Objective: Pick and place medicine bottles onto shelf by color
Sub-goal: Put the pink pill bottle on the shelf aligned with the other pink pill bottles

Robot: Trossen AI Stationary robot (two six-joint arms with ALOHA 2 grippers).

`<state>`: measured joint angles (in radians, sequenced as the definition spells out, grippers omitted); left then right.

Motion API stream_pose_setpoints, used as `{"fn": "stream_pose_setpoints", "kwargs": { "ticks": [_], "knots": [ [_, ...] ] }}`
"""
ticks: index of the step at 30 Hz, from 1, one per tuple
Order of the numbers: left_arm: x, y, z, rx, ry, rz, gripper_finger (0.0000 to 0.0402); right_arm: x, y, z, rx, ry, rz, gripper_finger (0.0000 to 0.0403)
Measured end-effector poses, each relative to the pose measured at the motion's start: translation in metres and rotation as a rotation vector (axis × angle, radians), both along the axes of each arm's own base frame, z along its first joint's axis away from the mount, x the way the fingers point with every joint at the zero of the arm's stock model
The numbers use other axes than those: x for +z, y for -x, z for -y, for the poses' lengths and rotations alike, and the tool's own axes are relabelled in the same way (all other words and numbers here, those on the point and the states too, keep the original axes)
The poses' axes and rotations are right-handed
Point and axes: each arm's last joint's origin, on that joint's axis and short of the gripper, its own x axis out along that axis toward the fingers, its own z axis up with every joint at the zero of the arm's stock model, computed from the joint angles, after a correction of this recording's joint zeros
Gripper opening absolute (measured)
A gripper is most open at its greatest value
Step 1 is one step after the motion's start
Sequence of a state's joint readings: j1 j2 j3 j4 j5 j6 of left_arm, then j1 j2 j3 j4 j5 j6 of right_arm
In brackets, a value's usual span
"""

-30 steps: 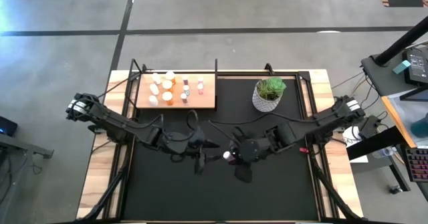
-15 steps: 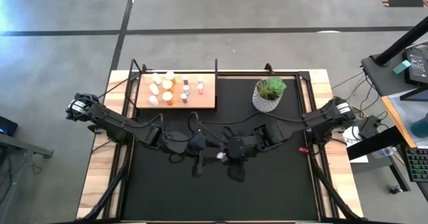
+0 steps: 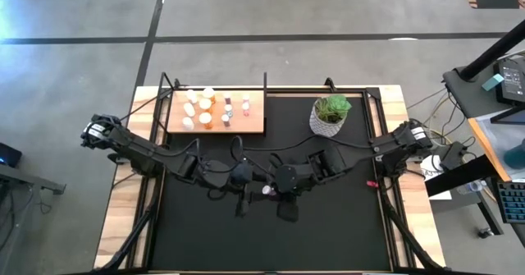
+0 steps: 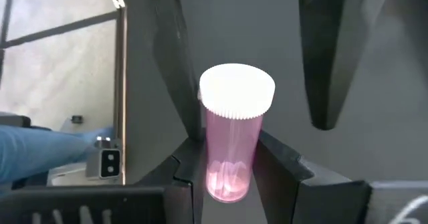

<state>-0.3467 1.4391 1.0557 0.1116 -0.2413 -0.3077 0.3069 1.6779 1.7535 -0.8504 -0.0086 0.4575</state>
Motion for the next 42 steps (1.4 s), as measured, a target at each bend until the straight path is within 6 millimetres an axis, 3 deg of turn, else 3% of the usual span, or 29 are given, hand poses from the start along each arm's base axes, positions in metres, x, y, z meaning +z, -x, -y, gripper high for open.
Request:
{"fn": "stream_pose_setpoints", "kwargs": {
  "ticks": [9, 26, 35, 42],
  "knots": [
    [0.001, 0.0, 0.0, 0.001, 0.003, 0.008, 0.0205, -0.001, 0.001, 0.0, 0.002, 0.006, -0.012, 0.0093],
    [0.001, 0.0, 0.001, -0.01, 0.007, 0.006, 0.0112, -0.001, 0.001, 0.0, 0.008, 0.015, -0.009, 0.0096],
    [0.0, 0.0, 0.001, -0.01, 0.009, 0.006, 0.0109, 0.01, 0.006, 0.002, 0.013, 0.02, -0.031, 0.0167],
    [0.001, -0.001, -0.001, 0.014, 0.051, 0.005, 0.0109, 0.044, 0.026, 0.008, 0.062, 0.082, -0.107, 0.0211]
  ]
}}
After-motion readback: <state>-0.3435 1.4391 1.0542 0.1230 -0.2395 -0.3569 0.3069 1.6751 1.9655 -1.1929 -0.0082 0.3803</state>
